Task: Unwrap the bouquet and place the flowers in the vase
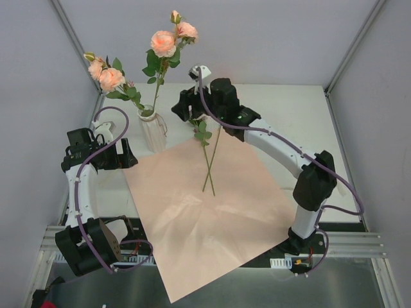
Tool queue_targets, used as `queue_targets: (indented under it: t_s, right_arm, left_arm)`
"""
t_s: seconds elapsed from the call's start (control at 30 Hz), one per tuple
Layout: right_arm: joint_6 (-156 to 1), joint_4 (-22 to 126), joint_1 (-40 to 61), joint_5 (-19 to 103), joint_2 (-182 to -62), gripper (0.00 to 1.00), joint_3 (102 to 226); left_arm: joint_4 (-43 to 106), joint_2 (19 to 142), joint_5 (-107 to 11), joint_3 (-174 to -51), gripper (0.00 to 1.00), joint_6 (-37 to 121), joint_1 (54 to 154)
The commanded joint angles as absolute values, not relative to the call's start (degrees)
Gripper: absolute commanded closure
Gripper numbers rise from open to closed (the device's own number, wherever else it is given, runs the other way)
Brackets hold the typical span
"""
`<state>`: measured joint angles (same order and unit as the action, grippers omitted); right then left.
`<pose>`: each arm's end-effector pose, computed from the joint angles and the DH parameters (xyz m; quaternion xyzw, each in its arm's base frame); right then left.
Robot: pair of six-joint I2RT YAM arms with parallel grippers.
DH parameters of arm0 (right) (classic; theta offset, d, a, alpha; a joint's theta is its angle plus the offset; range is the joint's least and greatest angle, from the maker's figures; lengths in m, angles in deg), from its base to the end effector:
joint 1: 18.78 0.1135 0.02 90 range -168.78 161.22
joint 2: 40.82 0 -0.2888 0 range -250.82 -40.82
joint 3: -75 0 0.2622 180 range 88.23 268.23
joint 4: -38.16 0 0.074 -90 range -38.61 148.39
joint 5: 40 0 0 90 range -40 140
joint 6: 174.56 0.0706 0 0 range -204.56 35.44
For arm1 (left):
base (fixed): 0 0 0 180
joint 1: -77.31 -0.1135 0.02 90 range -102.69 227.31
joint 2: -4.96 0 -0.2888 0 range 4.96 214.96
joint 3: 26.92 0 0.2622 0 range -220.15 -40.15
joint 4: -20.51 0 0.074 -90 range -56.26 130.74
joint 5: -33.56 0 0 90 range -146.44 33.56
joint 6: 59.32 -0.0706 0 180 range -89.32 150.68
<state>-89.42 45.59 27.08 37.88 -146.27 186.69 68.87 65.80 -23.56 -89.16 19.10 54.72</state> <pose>0.3380 0.3696 0.4174 -0.3710 0.6103 0.3143 0.6253 0.2293 0.0539 0.2747 0.0177 0.8981 -0.1483 0.4137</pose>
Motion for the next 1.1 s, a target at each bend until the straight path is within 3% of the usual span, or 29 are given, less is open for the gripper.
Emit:
queue_targets:
  t_s: [0.0, 0.1, 0.23, 0.53, 0.77, 1.07]
  right_arm:
    - [-90.4, 59.9, 23.0, 44.4, -140.6, 0.34, 182.2]
    - [-88.0, 67.3, 19.6, 52.7, -141.6, 0.37, 179.7]
    - [-87.0, 80.4, 16.8, 61.0, -149.1, 0.38, 185.3]
    - [-81.9, 83.6, 14.7, 66.6, -163.2, 0.39, 194.1]
    - [-72.8, 84.5, 11.8, 64.3, -168.6, 0.47, 197.0]
    - [-71.7, 81.5, 11.8, 60.7, -171.7, 0.47, 199.9]
  left_arm:
    - [68.7, 64.8, -23.4, -90.2, 0.01, 19.0, 54.3]
    - [68.7, 64.9, -23.6, -90.3, 0.01, 19.1, 54.3]
    - [68.7, 65.1, -23.2, -90.4, 0.01, 19.7, 54.3]
    - [69.4, 65.2, -22.4, -91.2, 0.01, 19.3, 54.3]
    - [69.5, 65.9, -21.6, -91.4, 0.01, 19.2, 54.4]
    - [69.6, 67.2, -20.8, -91.4, 0.01, 19.0, 54.3]
